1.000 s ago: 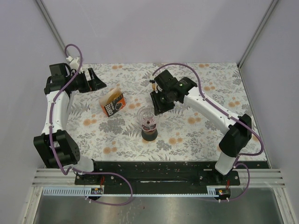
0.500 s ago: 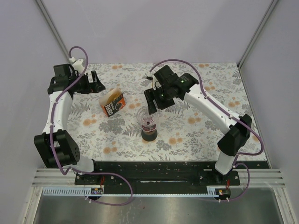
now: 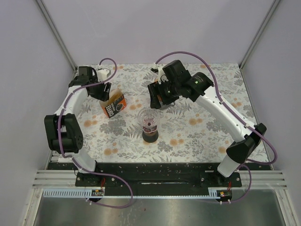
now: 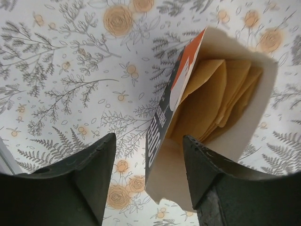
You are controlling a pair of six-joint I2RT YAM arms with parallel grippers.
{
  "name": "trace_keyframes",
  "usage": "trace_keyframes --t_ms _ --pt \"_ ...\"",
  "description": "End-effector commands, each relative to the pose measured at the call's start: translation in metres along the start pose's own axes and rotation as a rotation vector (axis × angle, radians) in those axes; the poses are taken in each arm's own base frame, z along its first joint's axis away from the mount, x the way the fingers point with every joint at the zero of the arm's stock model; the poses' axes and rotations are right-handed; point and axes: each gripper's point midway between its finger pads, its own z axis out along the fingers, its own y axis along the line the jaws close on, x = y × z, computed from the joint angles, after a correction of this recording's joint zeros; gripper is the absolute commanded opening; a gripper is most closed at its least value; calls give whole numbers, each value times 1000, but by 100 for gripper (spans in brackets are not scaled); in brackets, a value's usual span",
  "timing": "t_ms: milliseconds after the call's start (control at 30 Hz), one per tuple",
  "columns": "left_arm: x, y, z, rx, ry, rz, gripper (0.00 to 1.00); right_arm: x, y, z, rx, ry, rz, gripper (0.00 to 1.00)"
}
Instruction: Place the coffee filter in the dripper
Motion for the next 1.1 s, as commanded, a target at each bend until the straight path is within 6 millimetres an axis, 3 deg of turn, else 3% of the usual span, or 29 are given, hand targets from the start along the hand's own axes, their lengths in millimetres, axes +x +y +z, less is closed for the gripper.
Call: trace_keyframes --t_ms 0,167,300,467,567,633,867,1067 --pt "-5 9 3 -9 13 63 58 -21 5 -16 1 -94 -45 79" --pt "3 6 11 13 35 58 34 -37 11 -20 -20 -149 -66 79" --pt "1 -3 5 47 15 52 0 -62 16 -24 -29 -229 -85 78" --pt "-21 -9 -31 5 -74 59 0 -96 12 -19 11 -321 -67 75" --pt "-37 -14 -67 -77 -154 121 0 -121 21 -13 -25 -380 -26 70" --pt "-43 -29 -81 -89 -183 166 0 -136 33 -5 -79 -405 24 65" --pt "-47 -43 -105 -171 -156 172 0 -176 58 38 -198 -427 209 52" --pt "-58 -56 -115 -230 -170 180 0 -179 75 62 -233 -423 242 44"
